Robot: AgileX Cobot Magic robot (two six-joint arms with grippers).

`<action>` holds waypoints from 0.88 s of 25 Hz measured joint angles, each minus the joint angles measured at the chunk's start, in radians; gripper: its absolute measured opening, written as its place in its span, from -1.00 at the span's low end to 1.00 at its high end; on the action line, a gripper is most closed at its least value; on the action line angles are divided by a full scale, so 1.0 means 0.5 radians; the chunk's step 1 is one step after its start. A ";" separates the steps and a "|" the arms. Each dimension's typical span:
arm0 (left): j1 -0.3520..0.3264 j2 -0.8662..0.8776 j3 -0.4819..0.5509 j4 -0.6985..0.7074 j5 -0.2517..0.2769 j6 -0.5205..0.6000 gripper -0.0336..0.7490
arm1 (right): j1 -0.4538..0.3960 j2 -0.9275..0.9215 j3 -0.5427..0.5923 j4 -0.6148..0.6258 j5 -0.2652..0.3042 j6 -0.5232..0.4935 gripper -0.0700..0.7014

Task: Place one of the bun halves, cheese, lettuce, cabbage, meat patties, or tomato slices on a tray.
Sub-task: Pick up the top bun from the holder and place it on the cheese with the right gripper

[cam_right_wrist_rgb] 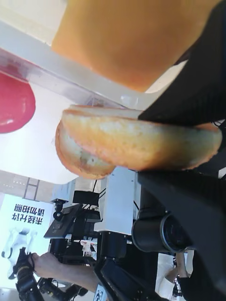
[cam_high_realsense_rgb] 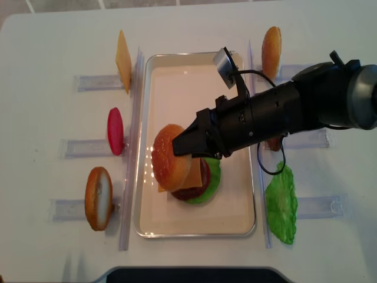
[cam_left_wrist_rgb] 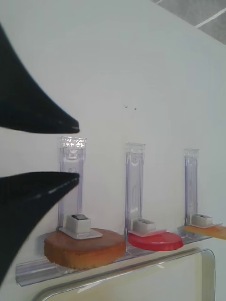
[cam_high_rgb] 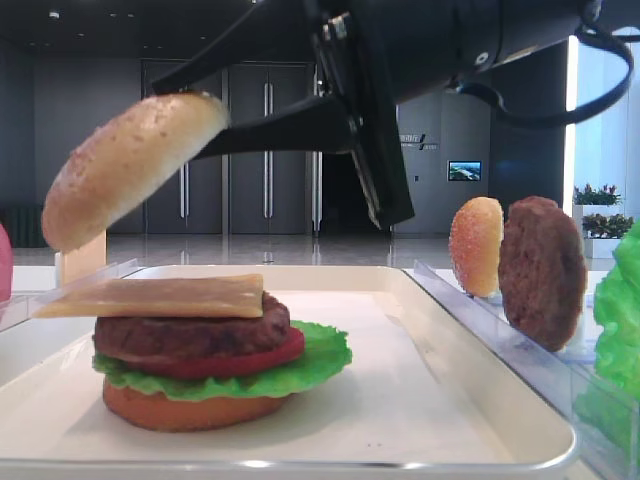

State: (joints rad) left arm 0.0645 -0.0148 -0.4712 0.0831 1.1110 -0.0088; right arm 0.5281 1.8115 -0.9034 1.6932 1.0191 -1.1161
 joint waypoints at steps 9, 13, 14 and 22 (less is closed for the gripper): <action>0.000 0.000 0.000 0.000 0.000 0.000 -0.35 | 0.000 0.075 0.000 -0.037 -0.054 -0.015 -0.21; 0.000 0.000 0.000 0.000 0.000 0.000 -0.35 | 0.000 0.075 0.000 -0.053 -0.060 -0.015 -0.21; 0.000 0.000 0.000 0.000 0.000 0.000 -0.35 | 0.000 0.075 0.000 -0.053 -0.060 -0.015 -0.21; 0.000 0.000 0.000 0.000 0.000 0.000 -0.39 | 0.000 0.075 0.000 -0.056 -0.063 -0.015 -0.16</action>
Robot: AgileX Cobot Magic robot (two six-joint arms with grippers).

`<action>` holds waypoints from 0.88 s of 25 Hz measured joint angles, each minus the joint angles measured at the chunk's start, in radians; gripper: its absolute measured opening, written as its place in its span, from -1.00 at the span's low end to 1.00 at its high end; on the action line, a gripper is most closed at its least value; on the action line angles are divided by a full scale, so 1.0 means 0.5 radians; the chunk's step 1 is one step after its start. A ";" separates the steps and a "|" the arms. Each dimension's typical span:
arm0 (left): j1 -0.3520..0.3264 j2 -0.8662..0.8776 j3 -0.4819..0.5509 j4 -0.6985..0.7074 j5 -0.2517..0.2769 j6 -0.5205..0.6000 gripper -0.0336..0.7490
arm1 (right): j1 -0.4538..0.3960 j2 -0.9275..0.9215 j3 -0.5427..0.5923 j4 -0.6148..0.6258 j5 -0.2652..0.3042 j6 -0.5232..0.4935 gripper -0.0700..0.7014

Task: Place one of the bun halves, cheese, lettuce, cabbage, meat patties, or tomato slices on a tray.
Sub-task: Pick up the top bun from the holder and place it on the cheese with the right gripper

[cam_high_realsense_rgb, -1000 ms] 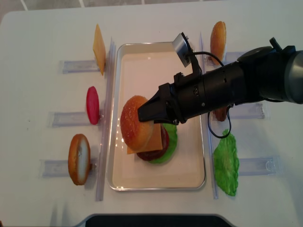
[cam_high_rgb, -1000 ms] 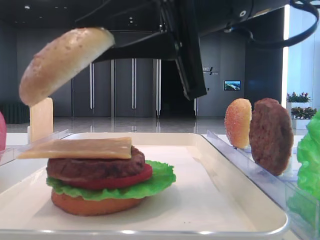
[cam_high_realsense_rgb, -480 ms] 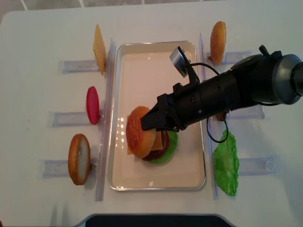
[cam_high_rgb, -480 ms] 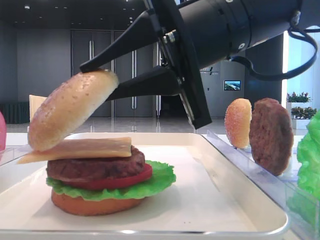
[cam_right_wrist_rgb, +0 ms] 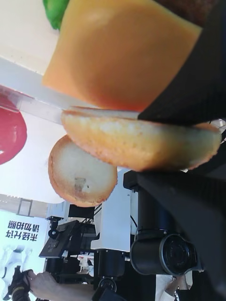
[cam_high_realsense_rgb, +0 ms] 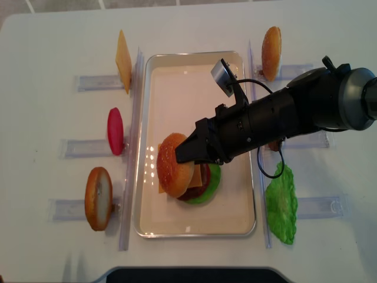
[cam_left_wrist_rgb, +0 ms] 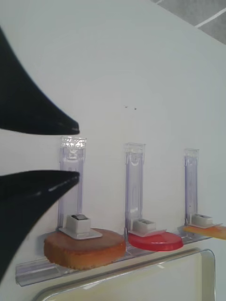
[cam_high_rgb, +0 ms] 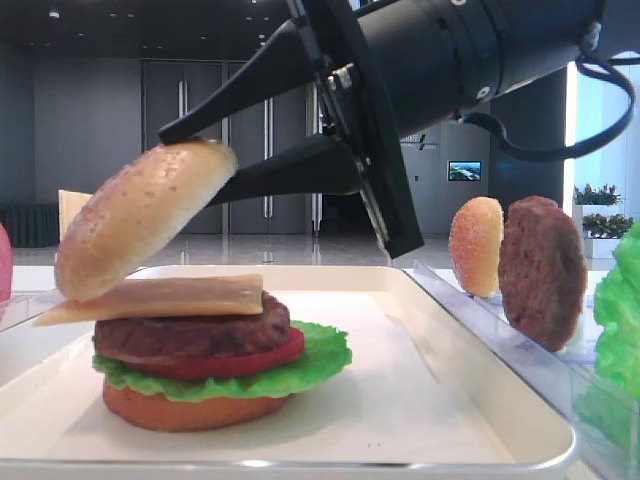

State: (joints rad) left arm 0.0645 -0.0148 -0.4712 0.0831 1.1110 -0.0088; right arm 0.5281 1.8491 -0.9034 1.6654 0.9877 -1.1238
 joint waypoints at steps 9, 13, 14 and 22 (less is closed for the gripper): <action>0.000 0.000 0.000 0.000 0.000 0.000 -0.45 | 0.000 0.000 0.000 -0.002 -0.006 -0.084 0.23; 0.000 0.000 0.000 0.009 0.000 0.000 -0.45 | 0.000 -0.012 0.000 -0.011 -0.039 -0.112 0.27; 0.000 0.000 0.000 0.012 0.000 0.000 -0.45 | 0.000 -0.025 0.000 -0.024 -0.066 -0.116 0.28; 0.000 0.000 0.000 0.014 0.000 0.000 -0.46 | 0.000 -0.210 0.000 -0.268 -0.322 -0.124 0.28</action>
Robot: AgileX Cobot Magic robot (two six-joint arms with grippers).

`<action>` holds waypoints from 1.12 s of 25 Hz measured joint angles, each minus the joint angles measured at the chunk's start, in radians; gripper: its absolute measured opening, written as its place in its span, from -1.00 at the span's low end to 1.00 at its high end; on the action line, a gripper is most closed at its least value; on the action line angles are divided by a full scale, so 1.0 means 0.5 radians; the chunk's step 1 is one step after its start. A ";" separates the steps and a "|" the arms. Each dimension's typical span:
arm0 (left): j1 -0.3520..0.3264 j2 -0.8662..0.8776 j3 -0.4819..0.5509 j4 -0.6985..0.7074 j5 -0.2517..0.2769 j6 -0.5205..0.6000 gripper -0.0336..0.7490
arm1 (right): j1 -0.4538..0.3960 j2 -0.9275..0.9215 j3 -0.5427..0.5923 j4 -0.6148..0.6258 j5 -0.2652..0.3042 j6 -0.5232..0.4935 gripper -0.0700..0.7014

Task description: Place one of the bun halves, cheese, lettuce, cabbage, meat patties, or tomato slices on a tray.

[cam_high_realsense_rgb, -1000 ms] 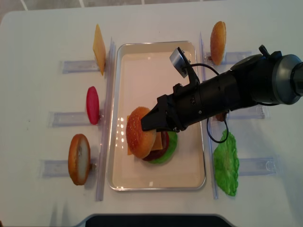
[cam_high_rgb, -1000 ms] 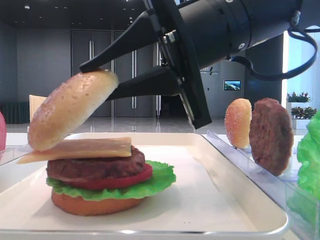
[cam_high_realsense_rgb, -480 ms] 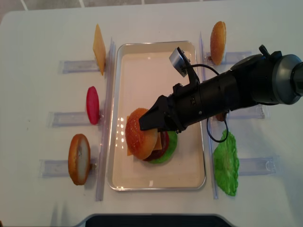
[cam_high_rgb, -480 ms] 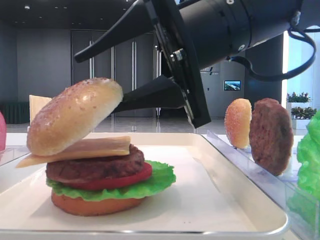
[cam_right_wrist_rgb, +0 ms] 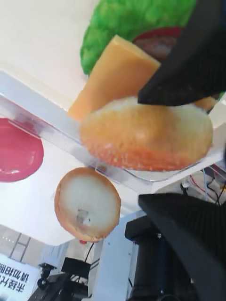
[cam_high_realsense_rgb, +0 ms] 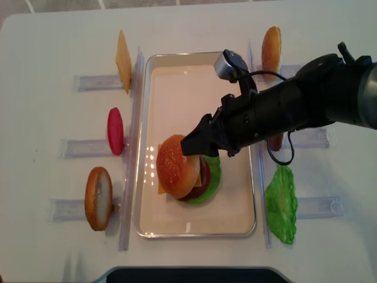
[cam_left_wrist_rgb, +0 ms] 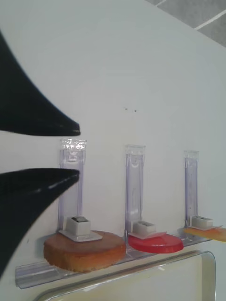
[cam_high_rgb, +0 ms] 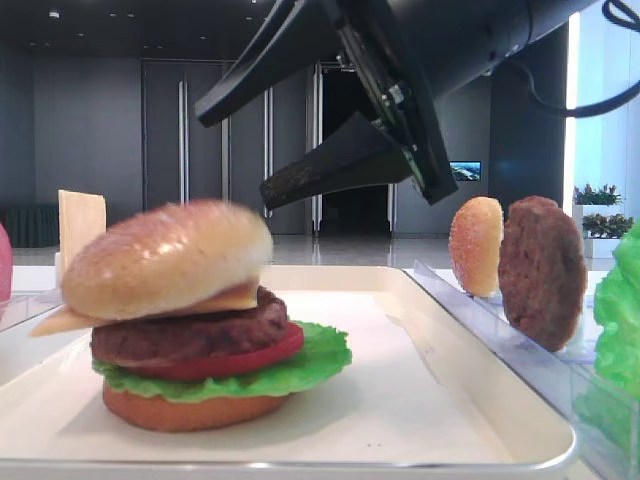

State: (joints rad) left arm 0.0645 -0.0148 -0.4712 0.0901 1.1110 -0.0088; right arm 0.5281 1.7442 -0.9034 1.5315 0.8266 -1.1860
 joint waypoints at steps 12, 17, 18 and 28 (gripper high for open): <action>0.000 0.000 0.000 0.002 0.000 0.000 -0.48 | -0.022 -0.440 -0.122 -0.904 -0.204 0.484 0.25; 0.000 0.000 0.000 0.002 0.000 0.000 -0.50 | -0.254 -0.609 -0.419 -2.118 0.137 1.471 0.22; 0.000 0.000 0.000 0.002 0.000 0.000 -0.52 | -0.339 -0.633 -0.459 -2.302 0.216 1.605 0.21; 0.000 0.000 0.000 0.004 0.000 0.000 -0.55 | -1.284 -0.714 -0.545 -2.906 0.664 2.149 0.16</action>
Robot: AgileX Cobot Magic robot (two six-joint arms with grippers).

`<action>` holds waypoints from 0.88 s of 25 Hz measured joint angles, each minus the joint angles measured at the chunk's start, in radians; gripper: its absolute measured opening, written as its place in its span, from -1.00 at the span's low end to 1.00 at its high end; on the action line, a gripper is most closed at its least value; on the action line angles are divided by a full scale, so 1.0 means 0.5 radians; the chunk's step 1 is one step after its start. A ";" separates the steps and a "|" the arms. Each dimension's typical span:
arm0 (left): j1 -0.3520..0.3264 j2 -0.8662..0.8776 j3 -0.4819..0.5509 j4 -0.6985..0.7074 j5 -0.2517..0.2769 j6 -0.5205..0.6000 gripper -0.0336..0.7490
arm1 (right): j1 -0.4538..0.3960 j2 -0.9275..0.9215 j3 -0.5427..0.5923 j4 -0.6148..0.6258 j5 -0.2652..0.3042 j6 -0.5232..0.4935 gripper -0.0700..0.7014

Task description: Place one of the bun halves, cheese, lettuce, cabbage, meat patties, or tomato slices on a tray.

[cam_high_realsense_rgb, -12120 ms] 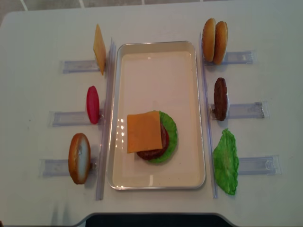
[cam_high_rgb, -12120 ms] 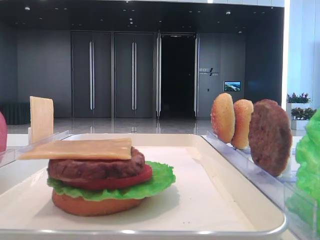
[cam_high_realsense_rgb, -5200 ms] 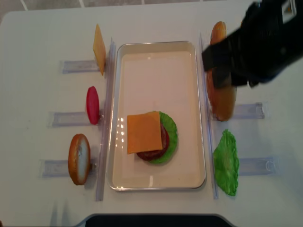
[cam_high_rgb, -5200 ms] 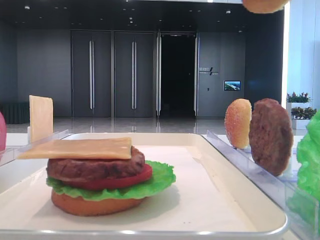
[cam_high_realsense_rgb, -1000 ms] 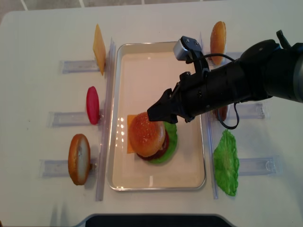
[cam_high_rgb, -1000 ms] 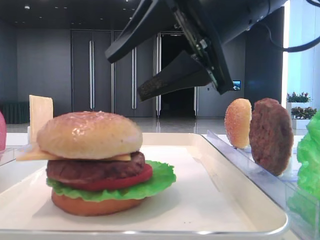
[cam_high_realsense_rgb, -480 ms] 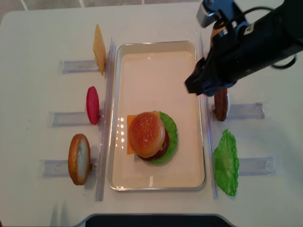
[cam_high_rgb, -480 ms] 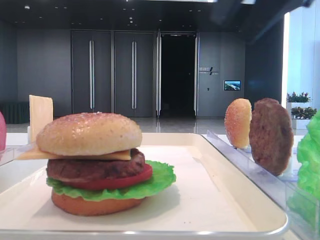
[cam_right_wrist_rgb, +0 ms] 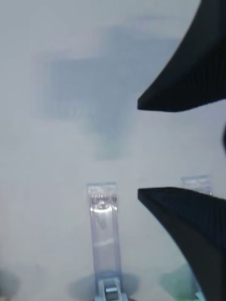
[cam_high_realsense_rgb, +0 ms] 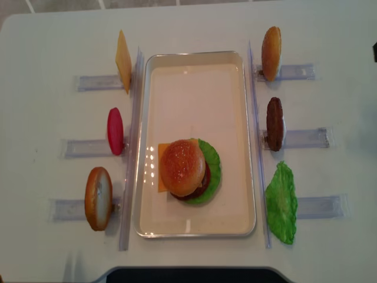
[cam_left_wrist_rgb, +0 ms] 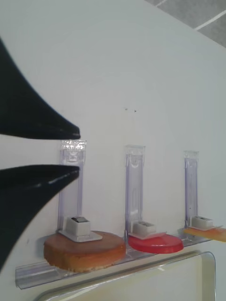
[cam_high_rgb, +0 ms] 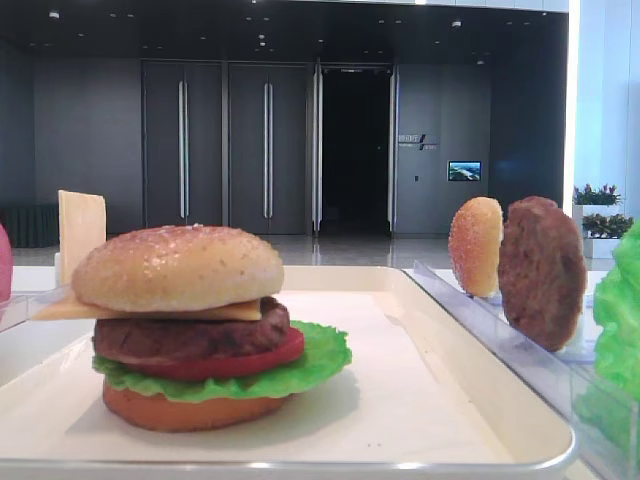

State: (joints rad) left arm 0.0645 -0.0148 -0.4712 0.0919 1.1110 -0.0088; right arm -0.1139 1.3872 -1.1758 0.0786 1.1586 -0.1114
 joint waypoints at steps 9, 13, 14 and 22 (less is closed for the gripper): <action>0.000 0.000 0.000 0.002 0.000 0.000 -0.55 | -0.071 -0.019 0.000 0.026 0.002 0.036 0.09; 0.000 0.000 0.000 0.008 0.000 0.000 -0.55 | -0.071 -0.133 0.000 0.037 -0.004 0.036 0.08; 0.000 0.000 0.000 0.008 0.000 0.000 -0.55 | -0.071 -0.170 0.000 0.040 -0.004 0.036 0.08; 0.000 0.000 0.000 0.010 0.000 0.000 -0.55 | 0.030 -0.765 0.214 0.044 -0.074 0.036 0.08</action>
State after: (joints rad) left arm 0.0645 -0.0148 -0.4712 0.0971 1.1110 -0.0088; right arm -0.0988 1.0048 -1.0689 0.1004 1.1216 -0.0934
